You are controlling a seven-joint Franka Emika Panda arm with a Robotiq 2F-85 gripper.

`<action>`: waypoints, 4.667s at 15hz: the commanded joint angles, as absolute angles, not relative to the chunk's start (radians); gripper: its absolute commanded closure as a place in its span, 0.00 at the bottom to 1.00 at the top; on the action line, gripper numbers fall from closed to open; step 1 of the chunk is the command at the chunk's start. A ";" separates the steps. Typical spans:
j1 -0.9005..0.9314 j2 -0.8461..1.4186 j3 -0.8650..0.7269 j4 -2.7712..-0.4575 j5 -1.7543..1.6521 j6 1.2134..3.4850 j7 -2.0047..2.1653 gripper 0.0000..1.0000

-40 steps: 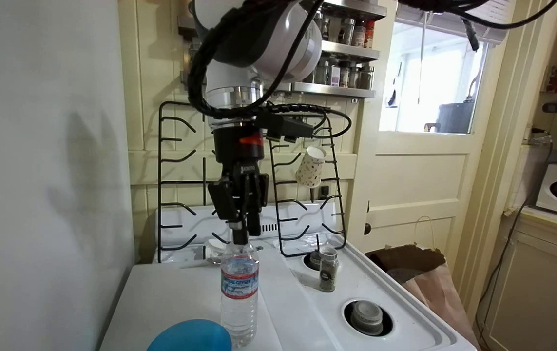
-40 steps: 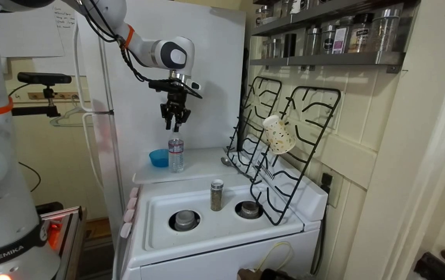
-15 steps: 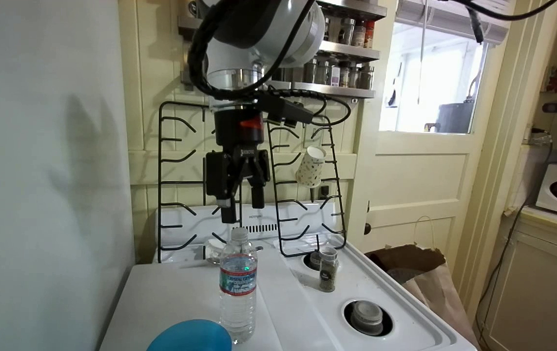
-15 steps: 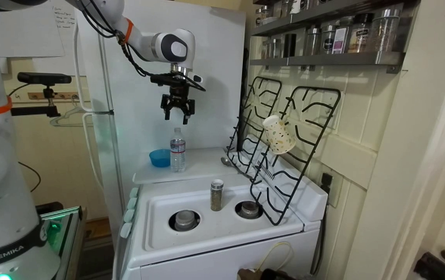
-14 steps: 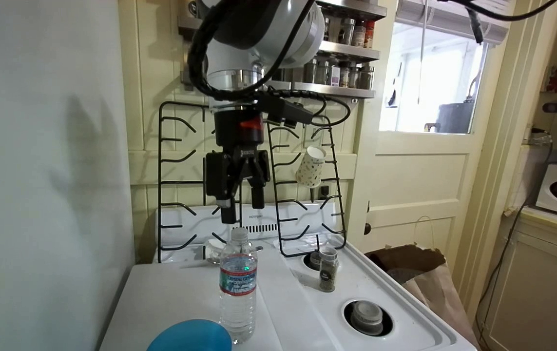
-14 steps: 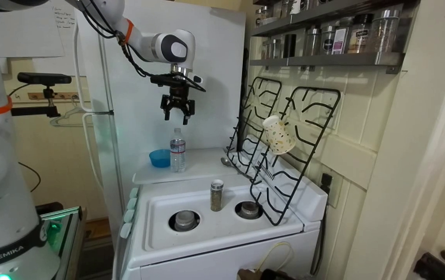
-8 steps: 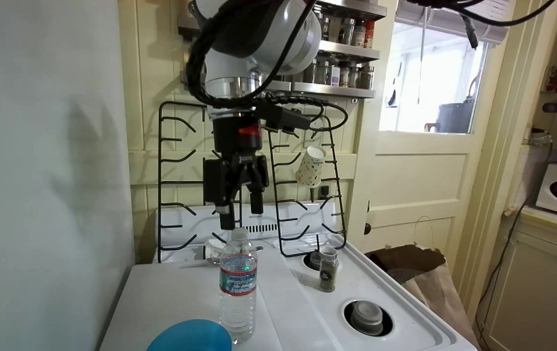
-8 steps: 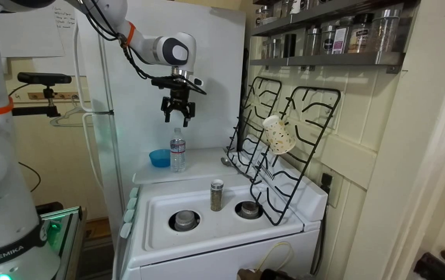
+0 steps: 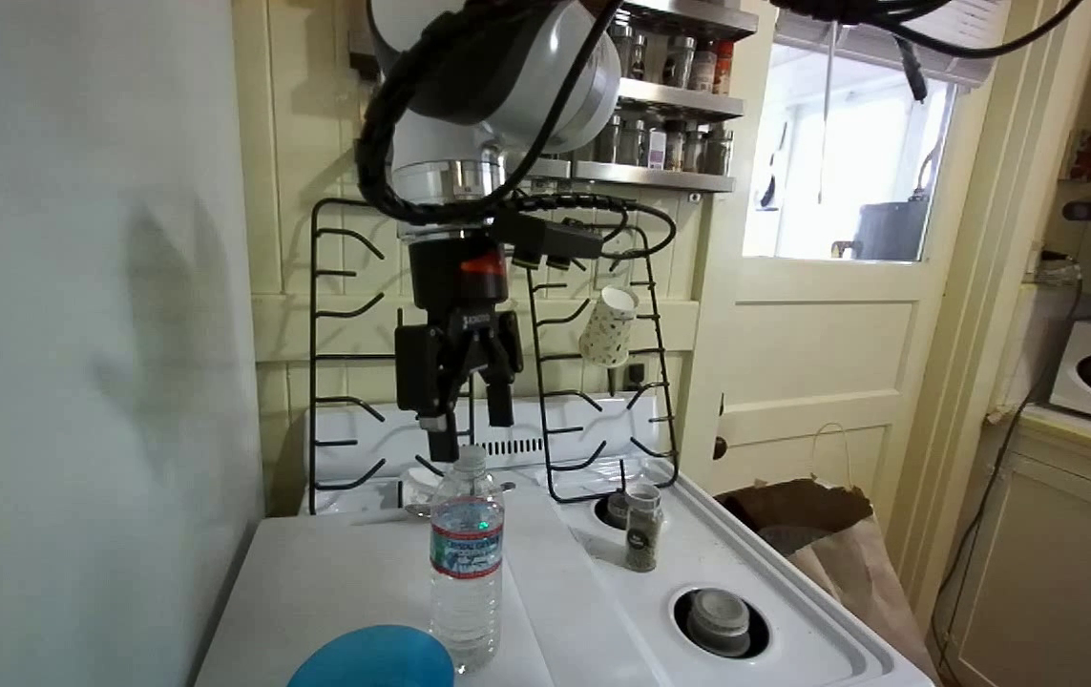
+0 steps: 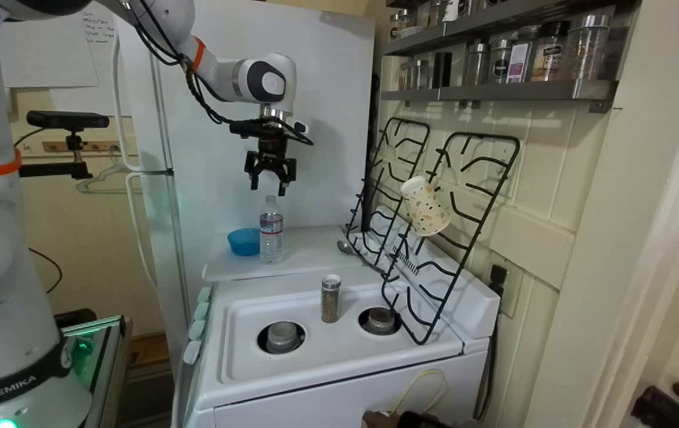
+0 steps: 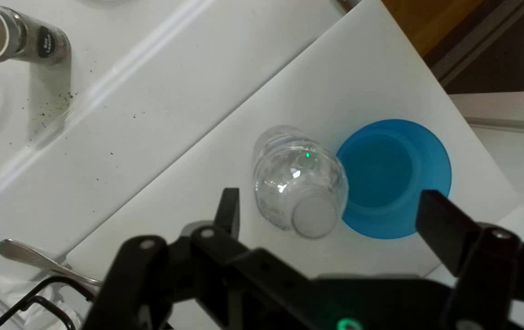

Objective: Place the plastic bottle in the blue bowl

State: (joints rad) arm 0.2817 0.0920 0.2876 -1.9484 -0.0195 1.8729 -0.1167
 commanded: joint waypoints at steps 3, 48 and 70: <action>0.300 0.121 0.292 -1.949 -0.069 1.920 -0.080 0.09; 0.344 0.040 0.353 -1.836 0.009 1.829 -0.470 0.92; 0.445 0.259 0.416 -1.660 -0.166 1.718 -0.432 0.92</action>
State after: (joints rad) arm 0.4275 0.2337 0.4127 -1.7054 -0.1369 1.7758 -0.4496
